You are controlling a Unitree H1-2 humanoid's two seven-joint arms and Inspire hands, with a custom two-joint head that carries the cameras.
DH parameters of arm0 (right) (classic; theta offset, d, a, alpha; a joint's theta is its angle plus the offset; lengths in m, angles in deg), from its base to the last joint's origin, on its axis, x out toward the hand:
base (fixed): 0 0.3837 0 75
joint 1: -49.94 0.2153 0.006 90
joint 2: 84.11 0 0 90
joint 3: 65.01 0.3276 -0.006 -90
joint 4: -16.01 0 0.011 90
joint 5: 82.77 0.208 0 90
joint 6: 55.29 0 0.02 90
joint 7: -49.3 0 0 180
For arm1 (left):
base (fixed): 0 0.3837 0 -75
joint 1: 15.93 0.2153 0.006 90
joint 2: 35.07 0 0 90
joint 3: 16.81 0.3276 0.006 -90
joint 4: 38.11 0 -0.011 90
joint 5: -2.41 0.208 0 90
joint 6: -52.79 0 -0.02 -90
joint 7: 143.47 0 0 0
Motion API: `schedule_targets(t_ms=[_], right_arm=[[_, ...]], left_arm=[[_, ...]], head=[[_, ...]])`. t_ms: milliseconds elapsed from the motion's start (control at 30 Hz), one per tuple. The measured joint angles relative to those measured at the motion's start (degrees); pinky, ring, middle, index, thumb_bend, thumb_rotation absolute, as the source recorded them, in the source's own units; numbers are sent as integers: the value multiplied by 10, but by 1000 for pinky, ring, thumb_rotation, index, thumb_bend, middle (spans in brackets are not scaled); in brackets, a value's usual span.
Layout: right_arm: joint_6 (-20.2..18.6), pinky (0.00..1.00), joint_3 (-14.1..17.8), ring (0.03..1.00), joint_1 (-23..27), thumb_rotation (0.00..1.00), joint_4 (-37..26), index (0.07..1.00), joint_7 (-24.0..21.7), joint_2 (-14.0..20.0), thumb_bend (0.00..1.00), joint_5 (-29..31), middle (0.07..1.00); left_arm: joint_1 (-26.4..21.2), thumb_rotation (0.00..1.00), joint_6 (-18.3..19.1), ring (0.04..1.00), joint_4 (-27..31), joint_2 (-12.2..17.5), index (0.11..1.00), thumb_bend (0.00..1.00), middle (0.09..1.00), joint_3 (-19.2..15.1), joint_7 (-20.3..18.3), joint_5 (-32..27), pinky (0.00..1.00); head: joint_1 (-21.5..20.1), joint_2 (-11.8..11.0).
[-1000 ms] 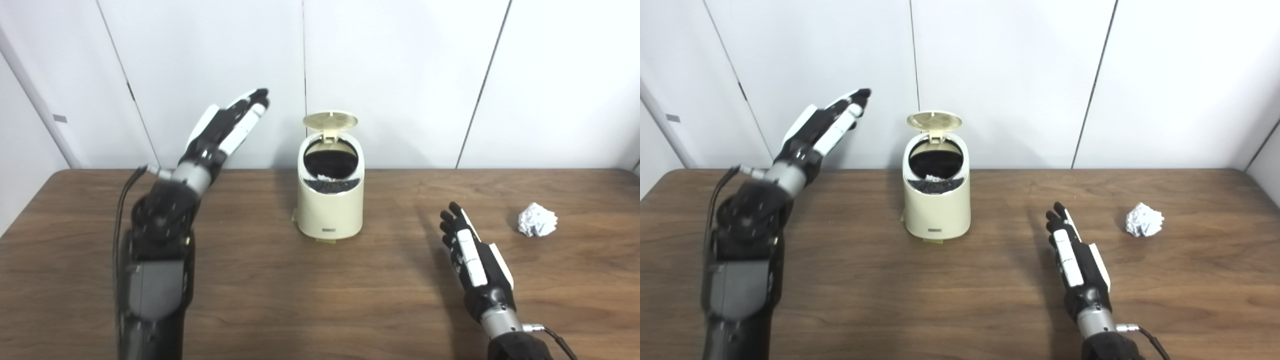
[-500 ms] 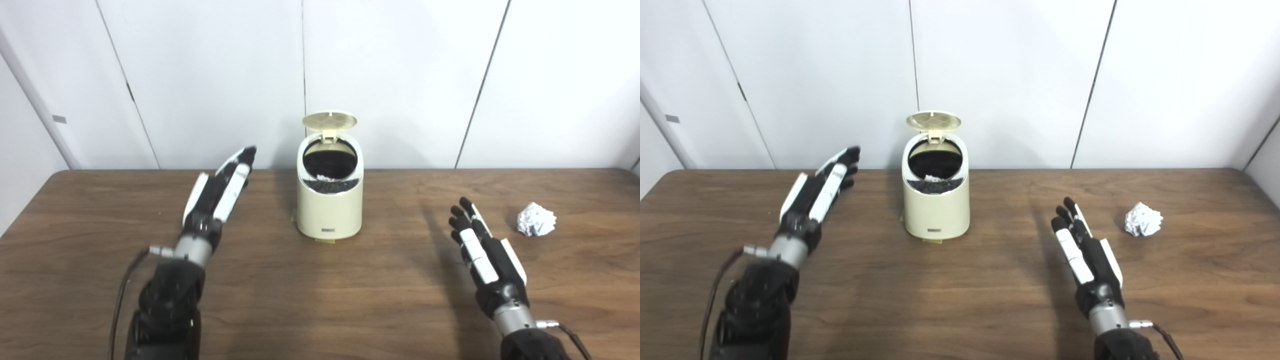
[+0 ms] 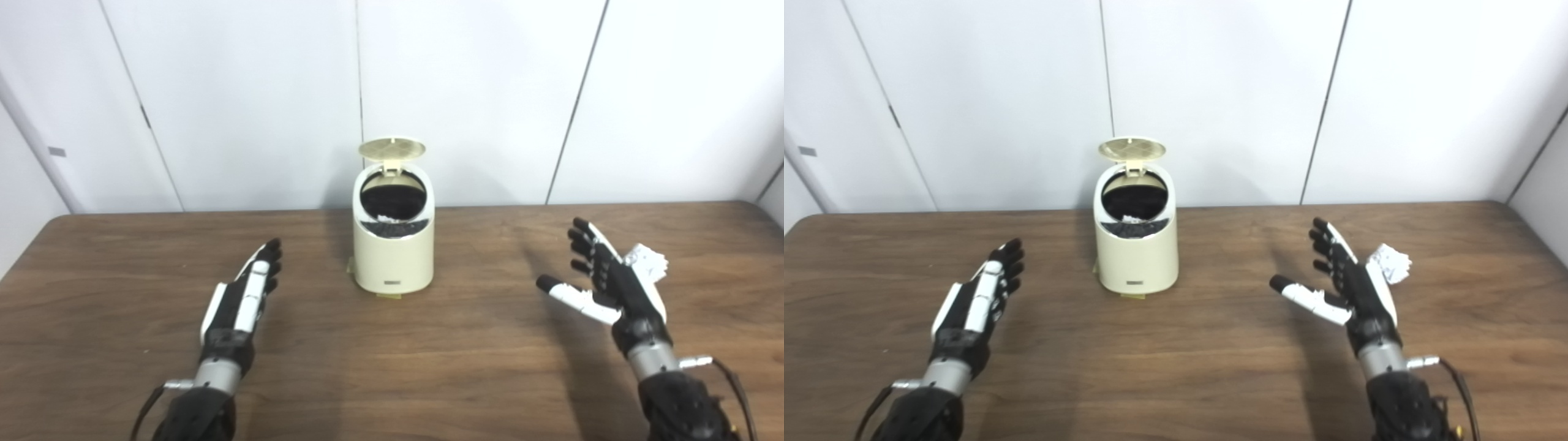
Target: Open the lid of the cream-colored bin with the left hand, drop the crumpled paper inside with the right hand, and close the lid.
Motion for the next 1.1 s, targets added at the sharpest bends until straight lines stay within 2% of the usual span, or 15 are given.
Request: schedule_targets(t_ms=[133,200,333,433,600,700,867,1100], right_arm=[[-24,861,-14,890,28,265,-12,874,-12,43,822,-54,890],[-42,815,-22,864,42,215,-25,862,-26,68,830,-85,876],[-68,773,-38,856,66,204,-40,856,-42,101,853,-140,873],[-86,783,-57,863,75,162,-42,843,-61,120,871,-180,876],[-118,739,-59,826,83,86,-48,848,-89,134,877,-213,845],[-128,754,-60,833,89,69,-51,843,-100,144,883,-226,831],[-145,800,-68,854,106,73,-35,843,-122,157,877,-264,820],[-147,848,-75,876,131,94,2,845,-162,182,876,-298,854]], left_arm=[[1,884,-3,981,0,7,984,496,972,-6,0,-22,999],[1,874,-5,982,0,16,990,493,974,-8,-1,-27,1000],[1,863,-7,986,0,37,995,477,979,-8,-4,-36,1000],[2,863,-8,994,0,46,1000,463,985,-8,-6,-44,1000],[2,872,-9,1000,0,53,1000,455,989,-8,-8,-59,1000],[2,873,-9,1000,-1,54,1000,453,995,-8,-9,-68,1000],[1,857,-9,1000,0,59,1000,488,1000,-8,-11,-78,1000],[2,855,-6,1000,8,68,1000,467,1000,-5,-11,-84,1000]], head=[[-45,8],[-71,10],[-95,7],[-117,3],[-144,-4],[-150,-4],[-170,-9],[-180,-10]])
